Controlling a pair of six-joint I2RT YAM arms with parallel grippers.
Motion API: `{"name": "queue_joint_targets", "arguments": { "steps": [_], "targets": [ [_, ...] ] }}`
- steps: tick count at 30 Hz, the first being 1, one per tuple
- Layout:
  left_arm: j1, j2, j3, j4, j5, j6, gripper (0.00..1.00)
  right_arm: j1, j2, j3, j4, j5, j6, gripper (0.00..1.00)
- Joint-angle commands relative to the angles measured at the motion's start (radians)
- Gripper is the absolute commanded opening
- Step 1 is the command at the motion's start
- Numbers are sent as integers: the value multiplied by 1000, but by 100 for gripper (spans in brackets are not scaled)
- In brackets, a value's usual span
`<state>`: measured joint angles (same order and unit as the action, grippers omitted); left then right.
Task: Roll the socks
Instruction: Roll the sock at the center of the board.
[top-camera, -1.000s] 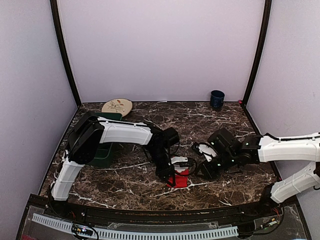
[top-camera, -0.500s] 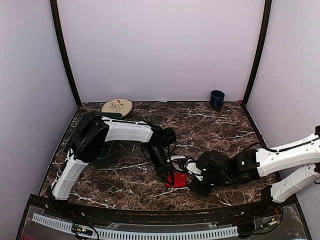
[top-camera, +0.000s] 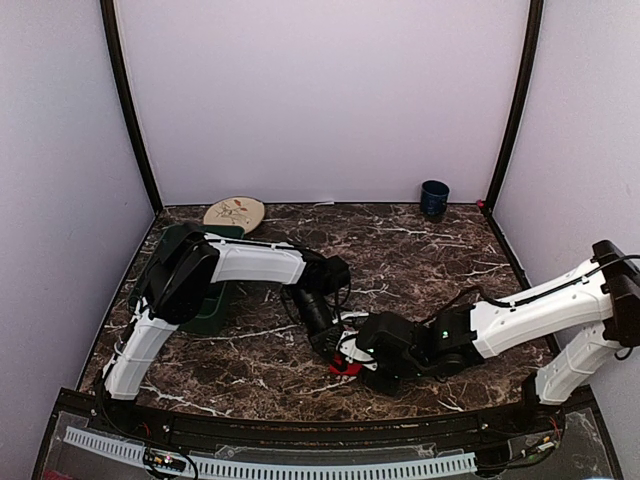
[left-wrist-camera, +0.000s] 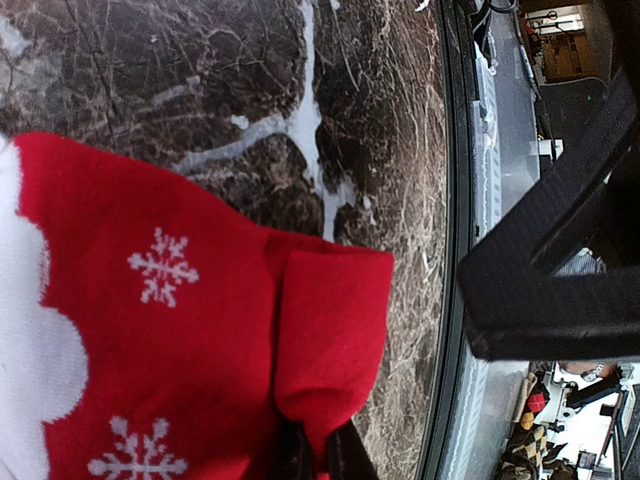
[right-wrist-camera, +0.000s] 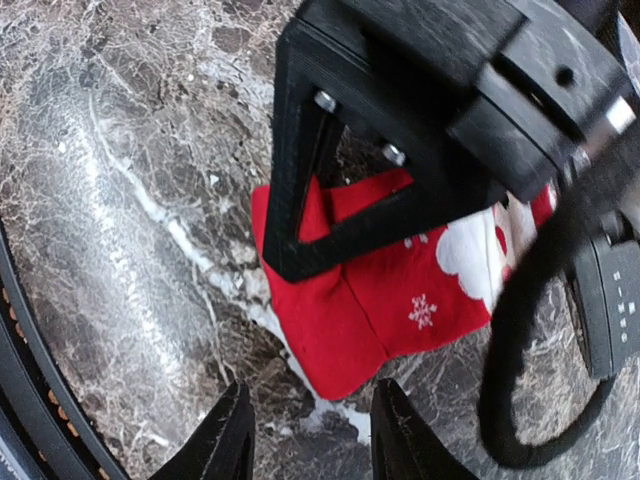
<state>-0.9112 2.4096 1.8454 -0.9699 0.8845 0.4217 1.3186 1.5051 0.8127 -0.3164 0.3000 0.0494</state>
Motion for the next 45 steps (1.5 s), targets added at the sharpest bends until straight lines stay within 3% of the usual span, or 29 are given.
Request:
{"name": "queue_joint_targets", "arguments": {
  "steps": [1,24,35,45],
  "targets": [
    [11,18,12,-40,1,5,0,10,37,33,33,17,-59,39],
    [24,20,19,-51,14,6,0,-54,156,31,72,-30,-145,39],
    [33,22,21,-49,22,8,0,-104,175,26,74,-94,-172,32],
    [38,22,20,-49,28,8,0,-126,229,64,38,-177,-171,18]
  ]
}}
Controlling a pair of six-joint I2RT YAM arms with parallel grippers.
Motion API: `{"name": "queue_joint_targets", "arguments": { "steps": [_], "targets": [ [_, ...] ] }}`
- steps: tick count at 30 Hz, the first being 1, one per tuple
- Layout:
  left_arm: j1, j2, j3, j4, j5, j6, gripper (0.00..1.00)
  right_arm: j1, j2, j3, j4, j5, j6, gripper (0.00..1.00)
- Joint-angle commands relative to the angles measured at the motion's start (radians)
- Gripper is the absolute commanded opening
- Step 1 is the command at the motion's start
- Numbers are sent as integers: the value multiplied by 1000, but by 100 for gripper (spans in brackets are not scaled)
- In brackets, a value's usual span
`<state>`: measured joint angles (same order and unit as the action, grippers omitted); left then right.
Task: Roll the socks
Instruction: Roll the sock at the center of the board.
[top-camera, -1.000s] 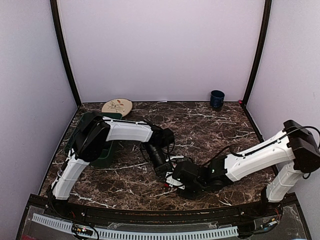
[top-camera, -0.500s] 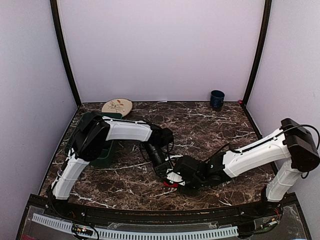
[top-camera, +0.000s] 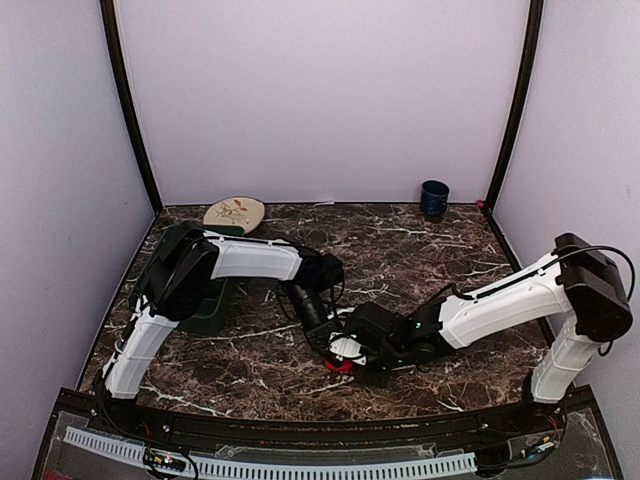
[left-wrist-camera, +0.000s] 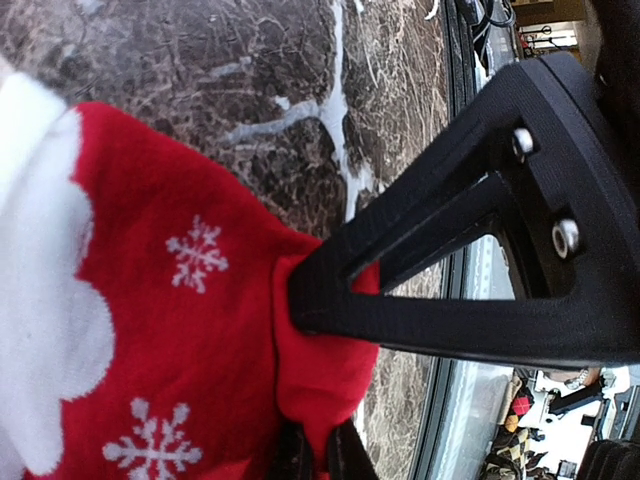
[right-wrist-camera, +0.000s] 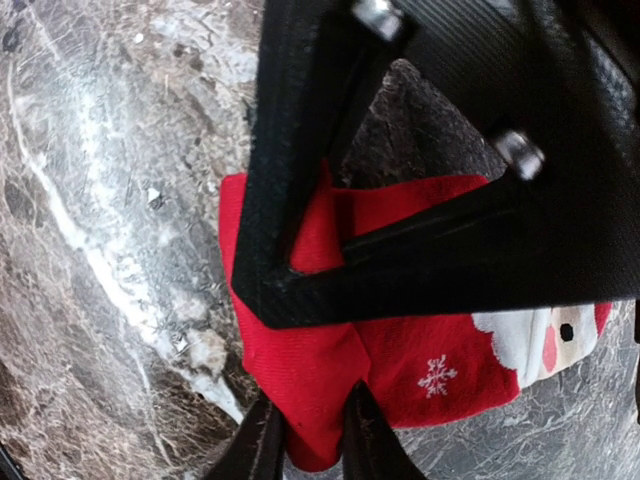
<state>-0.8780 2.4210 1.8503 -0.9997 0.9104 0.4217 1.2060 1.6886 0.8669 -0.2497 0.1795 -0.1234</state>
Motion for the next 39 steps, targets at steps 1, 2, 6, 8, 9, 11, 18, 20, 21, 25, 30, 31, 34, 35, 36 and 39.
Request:
{"name": "queue_joint_targets", "arguments": {
  "steps": [1,2,6,8,9,11,18,20,21,25,30,31,34,35,36,39],
  "targets": [
    [6,10,15,-19,2,7,0,-15,50,14,-40,-64,4,15],
    [7,11,18,-19,1,6,0,-17,53,18,-45,-70,8,13],
    [10,8,20,-19,-10,1,1,-25,64,24,-64,-100,24,5],
    [15,6,21,-13,-25,-14,6,-28,70,27,-75,-117,32,2],
    [18,6,21,-9,-34,-23,10,-28,72,27,-79,-122,34,1],
    [23,6,24,-4,-54,-41,16,-31,72,28,-86,-133,42,0],
    [56,5,25,6,-64,-85,26,-52,74,30,-105,-175,77,0],
    [66,-3,17,19,-62,-96,26,-60,76,29,-107,-181,85,0],
    [71,-9,9,32,-57,-103,27,-66,77,30,-109,-187,90,0],
    [94,-50,-48,93,-54,-137,27,-85,75,31,-114,-204,109,0],
    [125,-94,-108,162,-49,-173,27,-102,74,34,-119,-219,131,0],
    [130,-102,-114,173,-48,-179,27,-107,75,35,-118,-225,136,0],
    [149,-128,-140,204,-45,-195,27,-122,75,34,-115,-245,150,0],
    [155,-137,-147,215,-47,-199,27,-125,76,36,-115,-251,153,0],
    [158,-144,-157,226,-49,-204,27,-131,77,38,-117,-257,156,0],
    [170,-163,-179,255,-78,-214,27,-146,79,43,-121,-278,165,0]
  ]
}}
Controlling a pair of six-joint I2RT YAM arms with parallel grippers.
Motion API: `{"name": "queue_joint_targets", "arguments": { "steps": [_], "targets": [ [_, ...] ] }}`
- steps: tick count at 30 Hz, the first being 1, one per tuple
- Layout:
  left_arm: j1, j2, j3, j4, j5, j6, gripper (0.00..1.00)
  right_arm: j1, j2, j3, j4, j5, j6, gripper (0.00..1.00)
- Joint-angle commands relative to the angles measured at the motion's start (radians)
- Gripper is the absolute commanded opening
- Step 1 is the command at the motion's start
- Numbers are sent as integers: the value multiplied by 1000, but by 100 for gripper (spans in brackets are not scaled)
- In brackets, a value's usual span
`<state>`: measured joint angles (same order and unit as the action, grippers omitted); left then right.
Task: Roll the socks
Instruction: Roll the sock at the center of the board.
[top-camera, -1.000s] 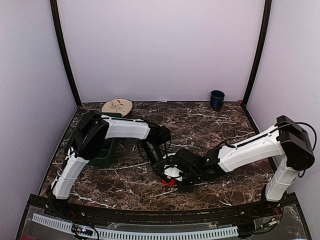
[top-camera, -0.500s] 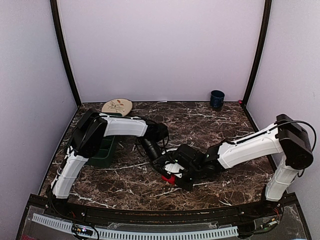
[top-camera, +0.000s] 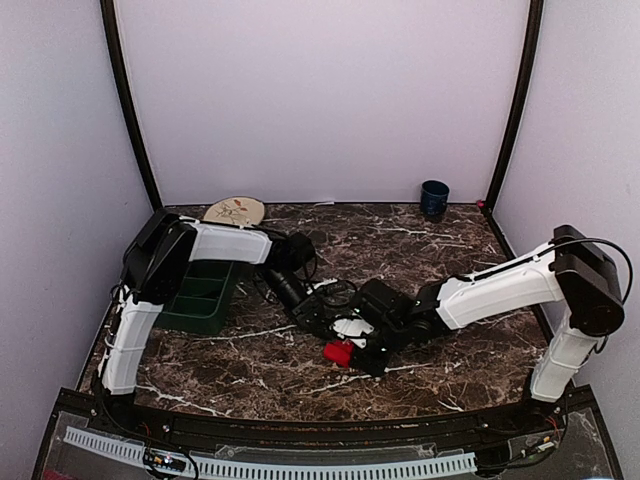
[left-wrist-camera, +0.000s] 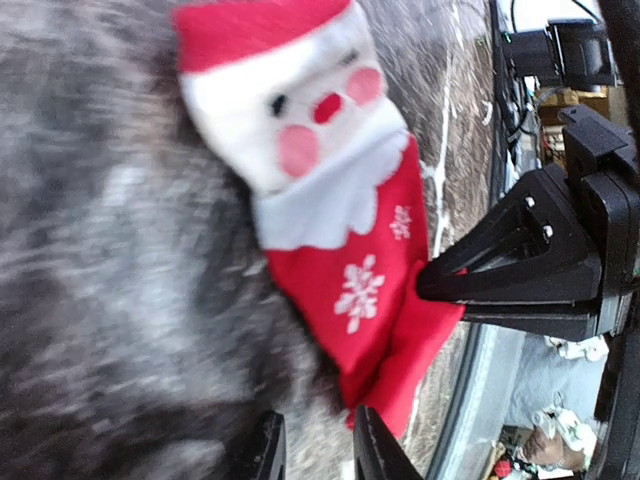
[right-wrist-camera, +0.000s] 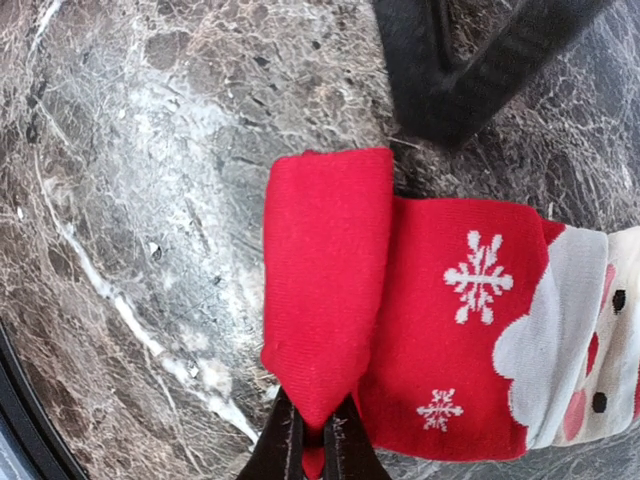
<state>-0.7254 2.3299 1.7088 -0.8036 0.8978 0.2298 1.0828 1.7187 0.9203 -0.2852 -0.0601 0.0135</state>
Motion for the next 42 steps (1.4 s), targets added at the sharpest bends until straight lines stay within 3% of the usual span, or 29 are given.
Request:
{"name": "queue_joint_targets", "arguments": {
  "steps": [1,8,15,24,31,35,42],
  "targets": [
    [21,-79,-49,70,-75,-26,27,-30,48,-10,-86,-50,31,0],
    [35,-151,-162,223,-144,-57,27,-101,51,-13,-96,-165,52,0],
    [8,-351,-397,524,-230,-63,30,-192,83,-6,-129,-326,61,0],
    [-157,-465,-539,680,-451,87,33,-281,147,23,-165,-562,70,0],
    [-212,-549,-667,820,-576,143,36,-333,170,26,-172,-702,98,0],
    [-272,-562,-696,862,-705,237,38,-341,186,39,-190,-751,102,0],
    [-347,-550,-697,895,-776,371,38,-346,208,65,-226,-788,98,0]
  ]
}}
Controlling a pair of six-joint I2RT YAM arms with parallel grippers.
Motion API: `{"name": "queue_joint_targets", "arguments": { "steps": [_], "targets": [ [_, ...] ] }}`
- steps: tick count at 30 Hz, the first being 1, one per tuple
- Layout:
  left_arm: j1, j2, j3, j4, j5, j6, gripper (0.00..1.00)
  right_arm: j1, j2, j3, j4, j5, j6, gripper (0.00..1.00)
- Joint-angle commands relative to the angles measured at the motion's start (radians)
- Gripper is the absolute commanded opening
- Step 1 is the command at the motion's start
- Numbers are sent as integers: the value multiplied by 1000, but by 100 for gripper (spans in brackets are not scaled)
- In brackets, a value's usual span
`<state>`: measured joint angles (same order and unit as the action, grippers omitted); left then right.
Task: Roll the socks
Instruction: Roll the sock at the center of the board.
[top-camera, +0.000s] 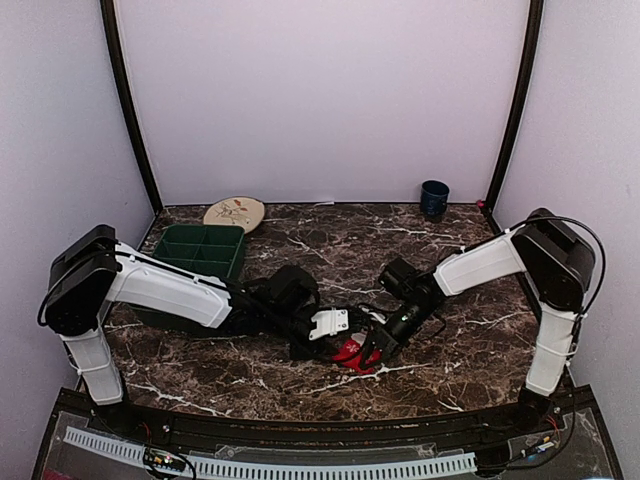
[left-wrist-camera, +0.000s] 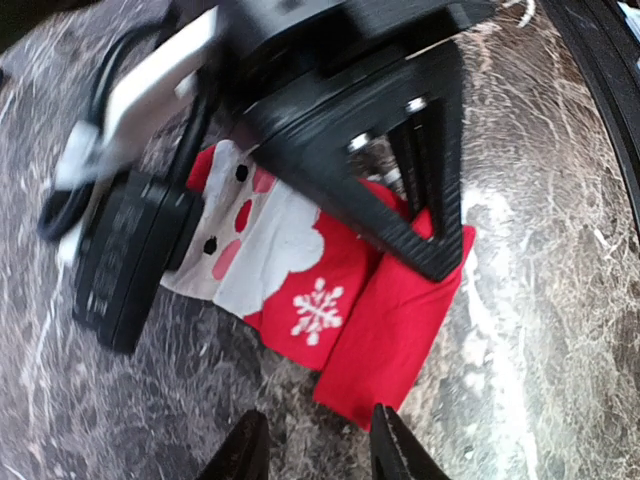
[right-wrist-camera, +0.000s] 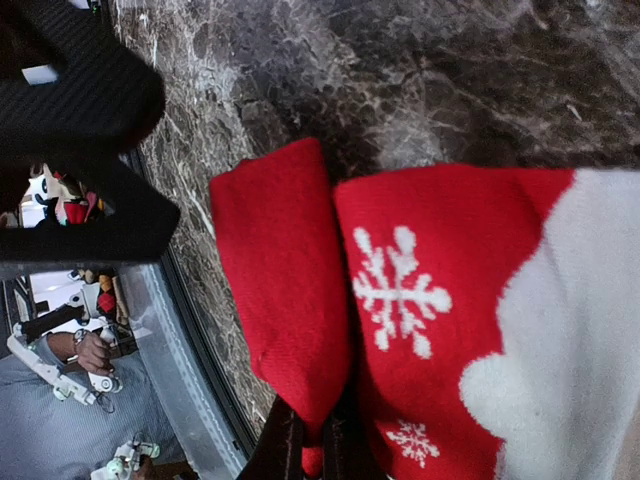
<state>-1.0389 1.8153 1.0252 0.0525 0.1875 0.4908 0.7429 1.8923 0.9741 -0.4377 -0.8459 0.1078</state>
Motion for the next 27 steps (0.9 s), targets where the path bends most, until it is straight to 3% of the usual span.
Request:
{"name": "queue_joint_targets", "arguments": {
  "steps": [1,18,27],
  "targets": [
    [-39,-31,-11,34,-67,122,38,-7,38,14,-78,-8,2,0],
    [-83,-41,13,-52,3,225,34,-23,56,27,-108,-15,-13,0],
    [-127,-18,21,-17,-36,241,34,-25,58,26,-115,-25,-14,0]
  ]
}}
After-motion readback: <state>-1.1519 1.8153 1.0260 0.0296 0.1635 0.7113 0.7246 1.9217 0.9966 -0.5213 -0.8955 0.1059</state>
